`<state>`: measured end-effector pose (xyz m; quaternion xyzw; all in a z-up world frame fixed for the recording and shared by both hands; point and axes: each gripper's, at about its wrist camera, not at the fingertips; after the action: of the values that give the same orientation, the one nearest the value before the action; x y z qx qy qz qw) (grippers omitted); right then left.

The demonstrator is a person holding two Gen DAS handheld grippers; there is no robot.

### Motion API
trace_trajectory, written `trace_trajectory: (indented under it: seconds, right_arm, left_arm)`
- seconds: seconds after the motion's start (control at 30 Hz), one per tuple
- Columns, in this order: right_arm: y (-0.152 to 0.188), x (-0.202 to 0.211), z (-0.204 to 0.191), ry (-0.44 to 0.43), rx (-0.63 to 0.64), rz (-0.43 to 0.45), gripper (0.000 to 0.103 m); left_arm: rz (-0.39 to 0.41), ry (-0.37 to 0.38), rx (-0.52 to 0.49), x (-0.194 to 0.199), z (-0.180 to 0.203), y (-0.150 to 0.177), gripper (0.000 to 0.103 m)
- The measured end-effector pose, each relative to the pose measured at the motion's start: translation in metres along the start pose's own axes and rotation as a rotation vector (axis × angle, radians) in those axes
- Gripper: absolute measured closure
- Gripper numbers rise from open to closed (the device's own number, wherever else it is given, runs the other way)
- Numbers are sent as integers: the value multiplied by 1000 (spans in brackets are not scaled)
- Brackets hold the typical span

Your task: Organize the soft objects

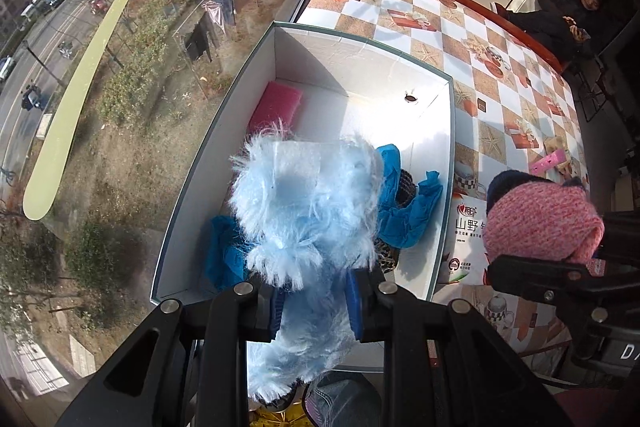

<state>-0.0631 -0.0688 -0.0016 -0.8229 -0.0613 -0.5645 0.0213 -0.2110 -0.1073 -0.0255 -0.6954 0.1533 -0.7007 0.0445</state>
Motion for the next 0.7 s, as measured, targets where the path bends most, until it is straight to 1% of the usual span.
trace_trajectory:
  seconds: [0.1, 0.47, 0.7]
  right_arm:
    - [0, -3, 0, 3, 5, -18, 71]
    - [-13, 1, 1, 26, 18, 5, 71]
    - [-32, 4, -11, 16, 36, 21, 71]
  left_arm:
    - [1, 0, 0, 0, 0, -1, 75]
    - [-21, 11, -8, -4, 4, -2, 75]
    - [-33, 18, -2, -7, 3, -3, 75]
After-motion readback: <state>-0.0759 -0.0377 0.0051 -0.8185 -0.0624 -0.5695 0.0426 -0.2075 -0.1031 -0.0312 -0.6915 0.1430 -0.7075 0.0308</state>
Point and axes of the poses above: each gripper's, at about its wrist camera, not at the fingertips, and x roughly against the way its jaws point, z to its right, y to its underside, and after that the axes turned 14 degrees about -x, right-handed
